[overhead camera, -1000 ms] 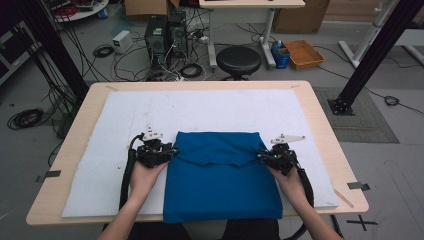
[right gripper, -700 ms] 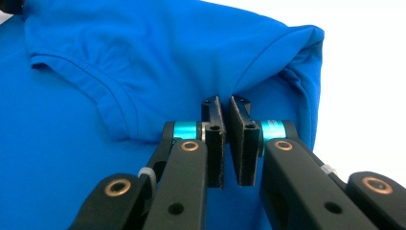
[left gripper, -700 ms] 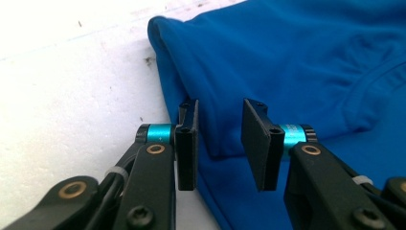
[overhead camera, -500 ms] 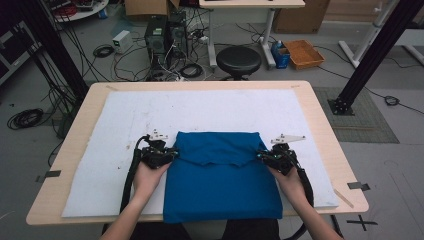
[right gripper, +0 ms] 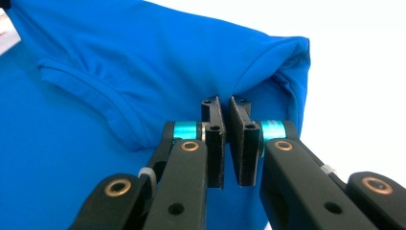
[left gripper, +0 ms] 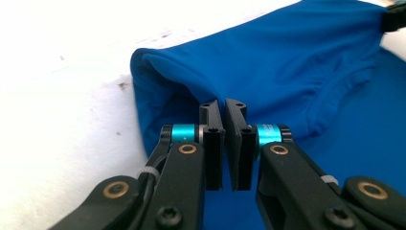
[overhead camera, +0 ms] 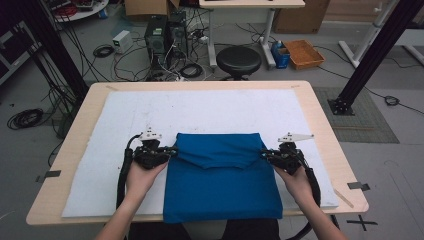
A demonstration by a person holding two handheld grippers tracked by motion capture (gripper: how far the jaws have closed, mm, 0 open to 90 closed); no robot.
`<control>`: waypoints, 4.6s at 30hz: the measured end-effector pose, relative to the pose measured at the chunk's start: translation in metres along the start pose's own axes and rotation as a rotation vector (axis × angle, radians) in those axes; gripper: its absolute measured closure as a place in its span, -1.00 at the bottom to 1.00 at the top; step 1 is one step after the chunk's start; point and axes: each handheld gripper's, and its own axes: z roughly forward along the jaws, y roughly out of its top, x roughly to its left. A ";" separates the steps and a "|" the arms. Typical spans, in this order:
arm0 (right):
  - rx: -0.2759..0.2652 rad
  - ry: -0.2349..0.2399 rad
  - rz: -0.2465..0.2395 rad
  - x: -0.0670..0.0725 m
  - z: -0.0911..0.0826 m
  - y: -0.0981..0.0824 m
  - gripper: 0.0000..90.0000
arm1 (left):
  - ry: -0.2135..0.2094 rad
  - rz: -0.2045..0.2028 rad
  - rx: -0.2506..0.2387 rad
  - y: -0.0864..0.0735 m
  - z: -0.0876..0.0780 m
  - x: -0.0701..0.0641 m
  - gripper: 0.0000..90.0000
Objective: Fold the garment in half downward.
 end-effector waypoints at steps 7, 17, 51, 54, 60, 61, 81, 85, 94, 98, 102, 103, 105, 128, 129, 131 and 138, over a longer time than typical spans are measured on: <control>0.014 0.015 -0.031 0.015 -0.027 -0.005 0.90 | -0.056 0.023 0.022 -0.011 -0.021 -0.022 0.91; 0.025 0.041 -0.093 0.048 -0.068 -0.032 0.90 | -0.122 0.072 0.049 -0.041 -0.057 -0.056 0.91; 0.041 -0.008 -0.239 0.077 -0.089 -0.076 0.42 | -0.050 0.122 0.121 -0.078 -0.063 -0.073 0.13; 0.002 -0.032 -0.195 0.064 -0.086 -0.062 0.34 | -0.003 0.124 0.069 -0.064 -0.061 -0.063 0.04; -0.066 -0.079 -0.103 0.031 -0.063 -0.027 0.26 | 0.063 0.103 0.002 -0.037 -0.043 -0.032 -0.06; -0.067 -0.089 -0.090 0.026 -0.057 -0.022 0.26 | 0.069 0.101 -0.004 -0.033 -0.039 -0.026 -0.06; 0.094 -0.152 0.040 -0.019 0.022 -0.005 0.61 | 0.134 0.034 0.093 -0.023 0.026 0.016 0.47; 0.091 -0.141 0.035 -0.020 0.020 -0.006 0.85 | 0.128 0.055 0.083 -0.025 0.025 0.014 0.82; 0.059 -0.128 0.013 -0.022 0.018 0.005 0.92 | 0.145 0.085 0.051 -0.017 0.024 0.020 0.93; 0.039 -0.114 -0.001 -0.026 0.025 0.020 0.92 | 0.193 0.128 0.047 -0.003 0.029 0.026 0.93; 0.027 -0.111 -0.017 -0.033 0.036 0.035 0.92 | 0.213 0.131 0.029 0.010 0.035 0.037 0.93; 0.026 -0.108 -0.014 -0.035 0.038 0.038 0.92 | 0.217 0.135 0.030 0.012 0.037 0.040 0.93; 0.028 -0.123 -0.032 -0.038 0.043 0.042 0.92 | 0.217 0.131 0.029 0.015 0.041 0.045 0.93; -0.072 -0.140 -0.029 -0.039 0.022 0.048 -0.05 | 0.219 0.103 -0.074 0.021 0.008 0.047 -0.10; -0.082 -0.131 -0.039 -0.037 0.018 0.047 -0.09 | 0.206 0.101 -0.088 0.019 0.001 0.045 -0.10; -0.098 -0.104 -0.051 -0.032 0.008 0.046 -0.11 | 0.174 0.095 -0.117 0.014 -0.011 0.043 -0.10; -0.168 -0.061 -0.075 -0.026 -0.014 0.039 -0.15 | 0.089 0.116 -0.207 0.006 -0.040 0.043 -0.10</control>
